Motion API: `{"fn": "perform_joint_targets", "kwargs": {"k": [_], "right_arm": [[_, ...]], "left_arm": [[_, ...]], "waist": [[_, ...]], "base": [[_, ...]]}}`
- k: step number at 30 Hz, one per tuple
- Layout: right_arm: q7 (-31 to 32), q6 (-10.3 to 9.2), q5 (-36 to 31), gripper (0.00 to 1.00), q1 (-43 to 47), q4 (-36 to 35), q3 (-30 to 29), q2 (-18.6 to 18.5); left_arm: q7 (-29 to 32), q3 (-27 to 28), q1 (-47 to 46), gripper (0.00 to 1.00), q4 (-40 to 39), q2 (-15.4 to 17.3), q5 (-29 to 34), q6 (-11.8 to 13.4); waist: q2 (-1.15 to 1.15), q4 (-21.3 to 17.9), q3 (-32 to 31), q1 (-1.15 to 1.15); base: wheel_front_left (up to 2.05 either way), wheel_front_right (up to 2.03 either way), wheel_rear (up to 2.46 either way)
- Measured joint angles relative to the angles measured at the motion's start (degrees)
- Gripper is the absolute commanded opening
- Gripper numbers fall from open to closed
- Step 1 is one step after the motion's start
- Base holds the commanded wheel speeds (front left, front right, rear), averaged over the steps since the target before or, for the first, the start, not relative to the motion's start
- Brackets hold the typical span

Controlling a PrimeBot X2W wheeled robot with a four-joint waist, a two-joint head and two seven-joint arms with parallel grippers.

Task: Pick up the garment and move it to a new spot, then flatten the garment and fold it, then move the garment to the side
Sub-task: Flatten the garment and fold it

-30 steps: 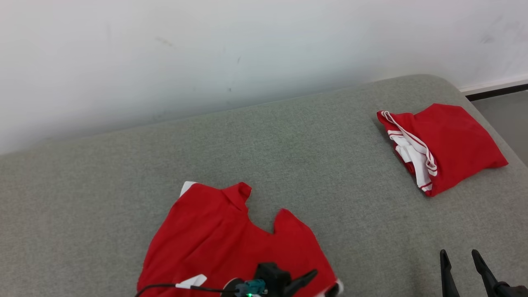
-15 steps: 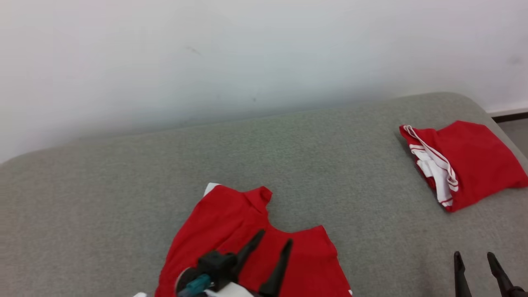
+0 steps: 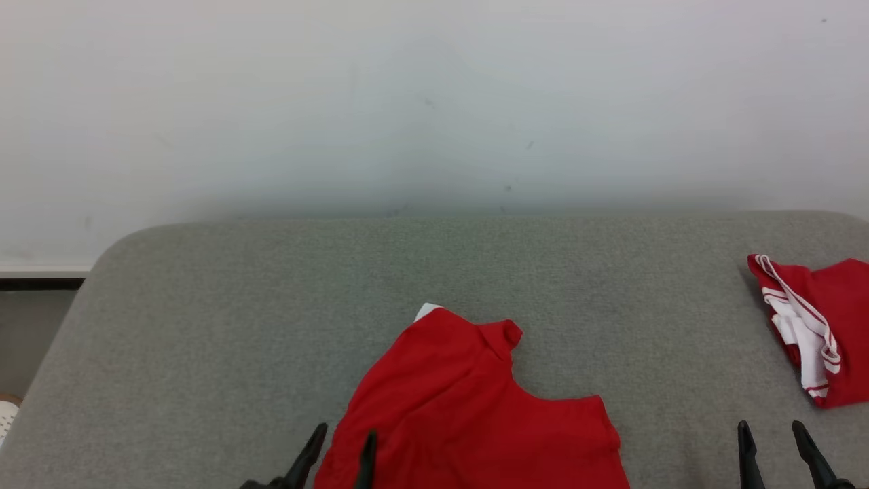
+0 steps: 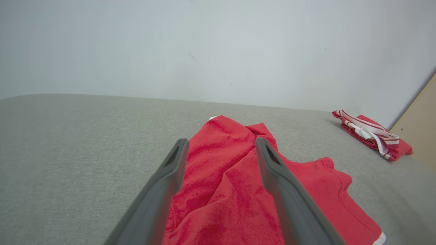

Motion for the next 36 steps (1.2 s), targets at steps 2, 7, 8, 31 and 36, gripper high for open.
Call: {"fn": "perform_joint_targets", "kwargs": {"k": [2, 7, 8, 31, 36], "right_arm": [[0.0, 0.00, 0.3, 1.00, 0.2, 0.0, 0.7, 0.0], [0.0, 0.00, 1.0, 1.00, 1.0, 0.4, 2.4, 0.0], [0.0, 0.00, 1.1, 1.00, 1.3, 0.5, 2.8, 0.0], [0.0, 0.00, 3.5, 1.00, 2.0, 1.9, 8.6, 0.0], [0.0, 0.00, 3.5, 1.00, 2.0, 2.0, 8.6, 0.0]], "left_arm": [[0.0, 2.0, 2.0, 1.00, -0.4, -0.2, 1.3, -0.4], [0.0, 7.3, 5.9, 1.00, -0.9, -1.4, 3.2, -1.5], [0.0, 8.2, 6.4, 1.00, -0.9, -1.8, 3.5, -2.1], [0.0, 19.5, 11.8, 1.00, 0.1, -6.7, 11.8, -10.5], [0.0, 19.8, 11.8, 1.00, 0.5, -7.1, 12.3, -11.1]], "waist": [[0.00, 1.2, -0.4, 0.00], [0.00, 3.2, -1.5, 0.00], [0.00, 3.5, -1.7, 0.00], [0.00, 4.2, -2.2, 0.00], [0.00, 3.8, -2.2, 0.00]], "base": [[0.00, 0.00, 0.00], [0.00, 0.00, 0.00], [0.00, 0.00, 0.00], [0.00, 0.00, 0.00], [0.00, 0.00, 0.00]]}}
